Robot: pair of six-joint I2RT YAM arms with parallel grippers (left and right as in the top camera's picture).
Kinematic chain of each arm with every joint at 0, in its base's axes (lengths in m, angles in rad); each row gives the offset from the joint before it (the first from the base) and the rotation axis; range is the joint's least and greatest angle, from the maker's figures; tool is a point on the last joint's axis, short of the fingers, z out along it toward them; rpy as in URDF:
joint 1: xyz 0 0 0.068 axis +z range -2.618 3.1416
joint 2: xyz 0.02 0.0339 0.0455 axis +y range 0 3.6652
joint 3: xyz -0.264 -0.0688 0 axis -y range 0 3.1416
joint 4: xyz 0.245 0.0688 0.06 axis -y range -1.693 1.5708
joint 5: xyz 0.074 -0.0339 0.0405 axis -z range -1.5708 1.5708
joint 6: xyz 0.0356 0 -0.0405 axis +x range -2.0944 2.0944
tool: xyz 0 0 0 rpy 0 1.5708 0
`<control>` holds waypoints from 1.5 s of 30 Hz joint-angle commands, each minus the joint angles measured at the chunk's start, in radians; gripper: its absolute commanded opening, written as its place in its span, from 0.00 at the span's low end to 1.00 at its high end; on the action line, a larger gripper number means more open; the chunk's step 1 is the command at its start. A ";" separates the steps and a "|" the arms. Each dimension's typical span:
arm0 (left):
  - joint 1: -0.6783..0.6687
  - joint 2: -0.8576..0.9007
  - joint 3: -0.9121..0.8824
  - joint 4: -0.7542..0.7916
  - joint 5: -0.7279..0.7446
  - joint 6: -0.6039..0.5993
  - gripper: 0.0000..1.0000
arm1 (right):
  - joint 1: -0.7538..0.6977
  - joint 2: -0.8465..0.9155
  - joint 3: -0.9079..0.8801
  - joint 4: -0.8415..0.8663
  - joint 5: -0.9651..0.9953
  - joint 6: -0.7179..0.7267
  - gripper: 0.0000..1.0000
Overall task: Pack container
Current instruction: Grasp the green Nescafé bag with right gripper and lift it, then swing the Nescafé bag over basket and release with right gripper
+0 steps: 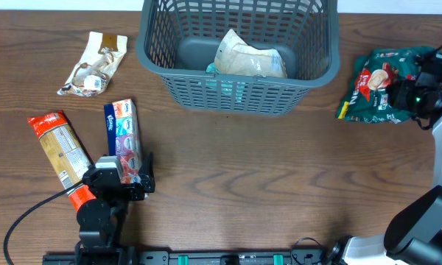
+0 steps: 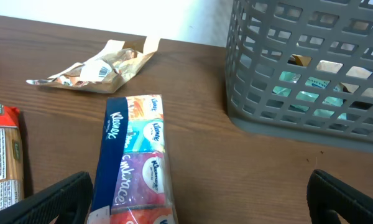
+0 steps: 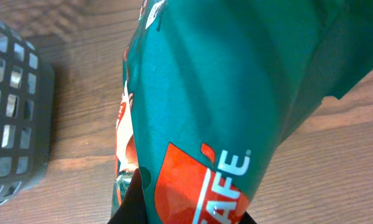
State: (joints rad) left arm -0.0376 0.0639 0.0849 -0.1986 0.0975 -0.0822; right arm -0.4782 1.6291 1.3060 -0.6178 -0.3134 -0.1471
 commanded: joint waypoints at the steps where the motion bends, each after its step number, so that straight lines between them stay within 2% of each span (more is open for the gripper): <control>1: -0.005 0.001 -0.015 -0.026 0.000 -0.010 0.99 | 0.036 -0.062 0.072 0.007 -0.011 -0.019 0.01; 8: -0.005 0.001 -0.015 -0.026 0.000 -0.010 0.99 | 0.158 -0.121 0.280 -0.074 0.134 -0.043 0.01; 15: -0.005 0.001 -0.015 -0.026 0.000 -0.010 0.99 | 0.262 -0.126 0.539 -0.164 0.200 -0.053 0.01; 21: -0.005 0.001 -0.015 -0.026 0.000 -0.010 0.99 | 0.357 -0.126 0.669 -0.148 0.239 -0.122 0.01; 30: -0.005 0.001 -0.015 -0.026 0.000 -0.010 0.99 | 0.540 -0.107 0.689 -0.021 0.221 -0.308 0.01; 35: -0.005 0.001 -0.015 -0.026 0.000 -0.010 0.99 | 0.624 -0.045 0.689 0.012 0.063 -0.373 0.01; 39: -0.005 0.001 -0.015 -0.026 0.000 -0.010 0.99 | 0.685 0.040 0.689 0.024 -0.037 -0.393 0.01; 45: -0.005 0.001 -0.015 -0.026 0.000 -0.010 0.99 | 0.721 0.183 0.689 -0.003 -0.064 -0.357 0.01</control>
State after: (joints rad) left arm -0.0380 0.0639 0.0849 -0.1986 0.0975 -0.0822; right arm 0.2375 1.7824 1.9495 -0.6369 -0.3298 -0.5148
